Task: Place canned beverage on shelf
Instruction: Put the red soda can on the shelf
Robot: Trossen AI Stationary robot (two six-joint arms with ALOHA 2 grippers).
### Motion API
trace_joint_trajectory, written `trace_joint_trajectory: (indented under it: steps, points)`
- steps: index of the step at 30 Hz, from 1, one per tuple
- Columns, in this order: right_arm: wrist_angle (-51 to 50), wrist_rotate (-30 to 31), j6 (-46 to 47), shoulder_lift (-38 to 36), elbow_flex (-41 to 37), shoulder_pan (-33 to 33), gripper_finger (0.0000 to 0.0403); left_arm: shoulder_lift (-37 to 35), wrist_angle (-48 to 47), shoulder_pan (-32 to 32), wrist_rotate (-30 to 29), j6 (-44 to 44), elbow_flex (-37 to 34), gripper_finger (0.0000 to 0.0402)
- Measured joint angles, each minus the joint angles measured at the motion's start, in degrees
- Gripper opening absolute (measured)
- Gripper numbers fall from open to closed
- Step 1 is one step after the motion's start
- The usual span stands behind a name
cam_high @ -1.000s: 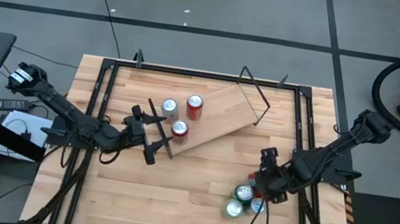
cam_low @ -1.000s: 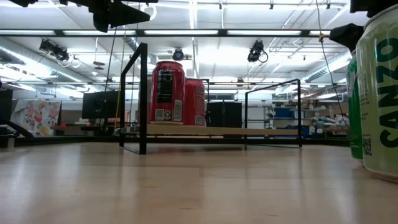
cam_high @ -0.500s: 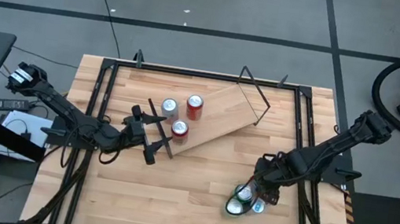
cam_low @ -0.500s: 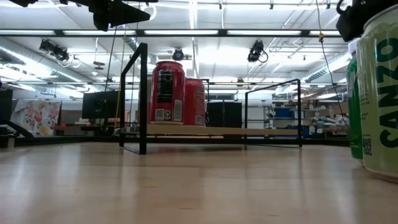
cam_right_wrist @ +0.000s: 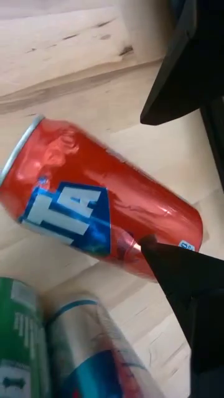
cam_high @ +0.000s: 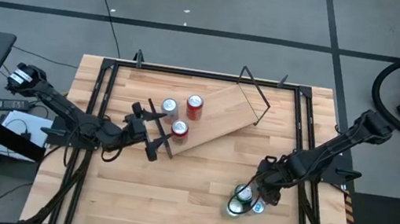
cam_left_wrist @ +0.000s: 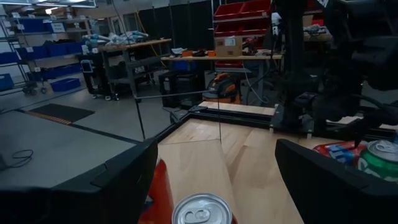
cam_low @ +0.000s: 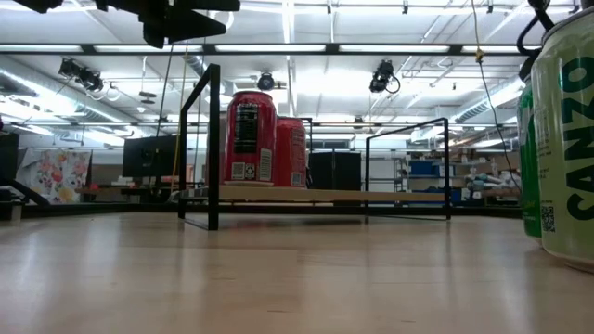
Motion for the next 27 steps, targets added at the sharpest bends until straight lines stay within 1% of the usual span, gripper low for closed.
trace_joint_trajectory:
  steps: [4,8,11,16,22,27]
  points:
    - [0.60,0.30,0.60,-2.24,-1.95,-0.65,0.0337,0.00,-0.18,0.15,0.00,0.00,0.00,0.0336]
    - [-1.32,1.56,1.99,-5.86,-3.55,-1.39,0.0337,0.00,-0.17,-0.15,0.00,0.00,0.00,0.0336]
    - [-3.49,2.04,2.52,-9.39,-3.19,-1.93,0.0337,0.00,-0.19,-0.25,0.02,0.00,0.00,0.0336]
    - [-2.67,3.25,4.30,-13.82,-2.48,-1.88,0.0337,0.00,-0.17,-0.24,0.00,0.00,0.00,0.0336]
    - [-4.73,7.53,5.99,-11.30,-4.13,-1.91,0.0337,0.00,-0.19,-0.25,0.00,-0.09,0.00,0.0336]
    - [-4.97,8.64,8.08,-9.00,-8.32,-3.10,0.0337,0.00,-0.19,-0.25,0.00,-0.13,0.00,0.0336]
